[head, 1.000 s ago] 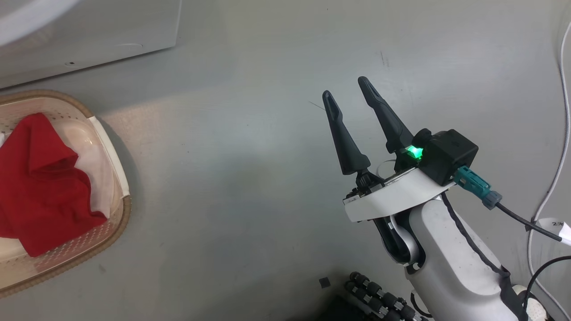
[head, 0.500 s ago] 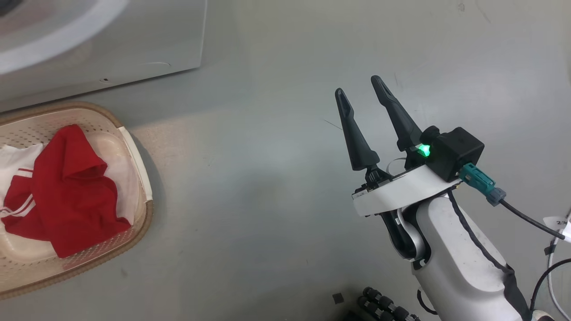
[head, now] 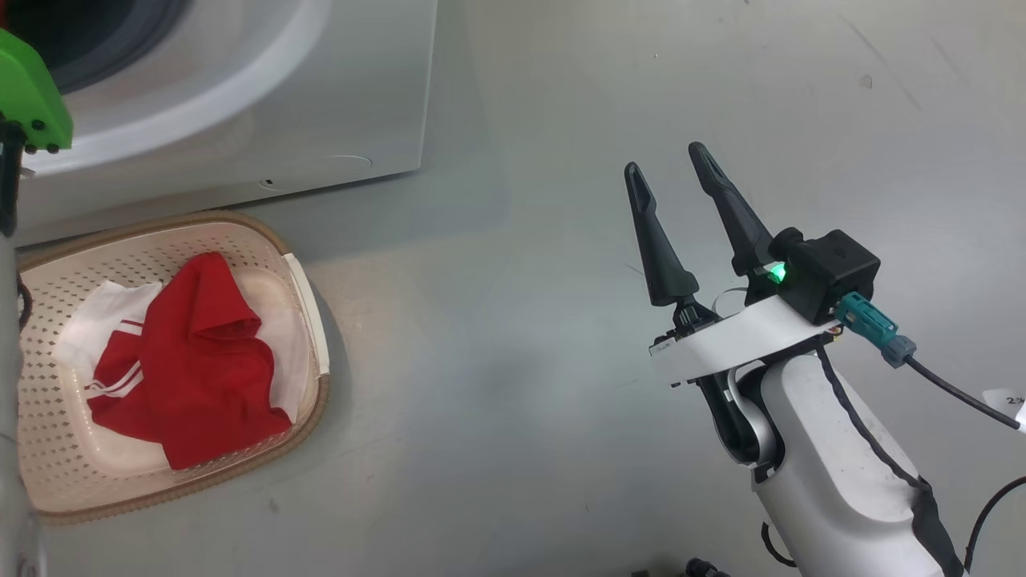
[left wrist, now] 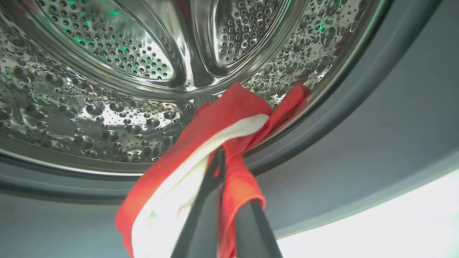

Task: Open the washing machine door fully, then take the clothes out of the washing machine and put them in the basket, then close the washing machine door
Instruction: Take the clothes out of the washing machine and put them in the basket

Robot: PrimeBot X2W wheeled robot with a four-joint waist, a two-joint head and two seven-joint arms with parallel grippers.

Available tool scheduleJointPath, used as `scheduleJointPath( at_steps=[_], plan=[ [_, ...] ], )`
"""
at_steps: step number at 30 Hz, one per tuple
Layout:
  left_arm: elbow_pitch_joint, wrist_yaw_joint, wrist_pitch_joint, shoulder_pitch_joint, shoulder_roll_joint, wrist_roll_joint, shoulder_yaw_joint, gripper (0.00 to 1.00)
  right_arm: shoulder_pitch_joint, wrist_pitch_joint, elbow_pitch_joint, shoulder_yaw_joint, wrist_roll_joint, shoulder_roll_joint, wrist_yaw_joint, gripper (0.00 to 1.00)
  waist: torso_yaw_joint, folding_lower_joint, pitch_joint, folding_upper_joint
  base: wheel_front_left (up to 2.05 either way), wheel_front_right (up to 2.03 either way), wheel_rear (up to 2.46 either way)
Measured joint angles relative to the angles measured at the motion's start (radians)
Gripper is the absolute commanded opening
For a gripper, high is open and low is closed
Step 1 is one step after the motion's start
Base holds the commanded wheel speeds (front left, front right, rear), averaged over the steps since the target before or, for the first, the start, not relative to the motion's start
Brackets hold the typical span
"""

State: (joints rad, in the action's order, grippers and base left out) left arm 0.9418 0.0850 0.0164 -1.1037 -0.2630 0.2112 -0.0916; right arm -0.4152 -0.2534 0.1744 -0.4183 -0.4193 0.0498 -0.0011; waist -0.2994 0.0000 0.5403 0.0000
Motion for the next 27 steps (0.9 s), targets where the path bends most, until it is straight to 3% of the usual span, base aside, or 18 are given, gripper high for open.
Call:
scheduleJointPath(
  at_steps=[27],
  plan=[
    [0.032,0.027,-0.247,0.314,0.076,0.044,-0.021,0.00,0.131,0.000,0.070,0.067,0.007,0.007,0.035,1.00,0.136,-0.0001,-0.265,0.0000,0.00,0.00,0.00]
  ],
)
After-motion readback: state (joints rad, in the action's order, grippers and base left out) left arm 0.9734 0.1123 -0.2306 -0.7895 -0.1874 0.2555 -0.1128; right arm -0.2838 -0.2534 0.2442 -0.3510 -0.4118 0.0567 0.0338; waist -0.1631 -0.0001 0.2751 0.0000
